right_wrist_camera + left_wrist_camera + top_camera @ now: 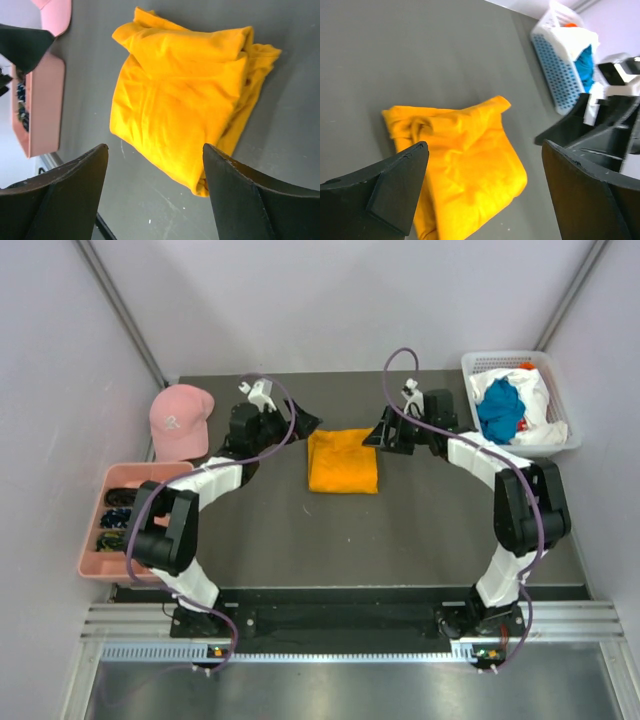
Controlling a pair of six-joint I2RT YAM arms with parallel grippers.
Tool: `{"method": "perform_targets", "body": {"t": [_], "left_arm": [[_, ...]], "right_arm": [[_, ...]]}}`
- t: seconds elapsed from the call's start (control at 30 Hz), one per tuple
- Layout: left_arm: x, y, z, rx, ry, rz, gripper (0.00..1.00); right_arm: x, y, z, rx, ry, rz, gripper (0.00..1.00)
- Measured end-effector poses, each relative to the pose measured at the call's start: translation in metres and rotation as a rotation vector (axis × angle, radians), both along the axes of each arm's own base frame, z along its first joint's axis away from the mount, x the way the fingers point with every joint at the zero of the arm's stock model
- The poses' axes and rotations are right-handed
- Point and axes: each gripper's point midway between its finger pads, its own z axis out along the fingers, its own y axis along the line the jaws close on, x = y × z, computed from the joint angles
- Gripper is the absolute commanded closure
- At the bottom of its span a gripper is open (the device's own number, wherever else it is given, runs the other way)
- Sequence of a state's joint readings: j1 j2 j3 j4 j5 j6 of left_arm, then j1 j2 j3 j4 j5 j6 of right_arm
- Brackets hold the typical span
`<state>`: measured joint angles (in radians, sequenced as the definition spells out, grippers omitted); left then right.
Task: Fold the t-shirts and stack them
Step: Fold the long partially folded tshirt into a neat square, then smooth out wrinkles on the folded tshirt
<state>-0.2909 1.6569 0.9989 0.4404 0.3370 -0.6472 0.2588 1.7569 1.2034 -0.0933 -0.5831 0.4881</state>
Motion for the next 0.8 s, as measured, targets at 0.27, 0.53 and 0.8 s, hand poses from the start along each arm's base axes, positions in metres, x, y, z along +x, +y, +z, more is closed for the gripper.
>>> {"method": "perform_targets", "body": {"t": [0.27, 0.53, 0.8], "left_arm": [[-0.006, -0.030, 0.003, -0.166, -0.008, -0.149, 0.21], [-0.009, -0.056, -0.021, -0.381, 0.063, -0.283, 0.23], [-0.014, -0.066, -0.031, -0.471, 0.116, -0.338, 0.23]], "right_arm": [[-0.003, 0.015, 0.007, 0.100, -0.006, 0.065, 0.22], [0.003, 0.030, -0.019, 0.189, 0.057, 0.106, 0.19], [0.002, 0.031, -0.039, 0.196, 0.113, 0.106, 0.18]]}}
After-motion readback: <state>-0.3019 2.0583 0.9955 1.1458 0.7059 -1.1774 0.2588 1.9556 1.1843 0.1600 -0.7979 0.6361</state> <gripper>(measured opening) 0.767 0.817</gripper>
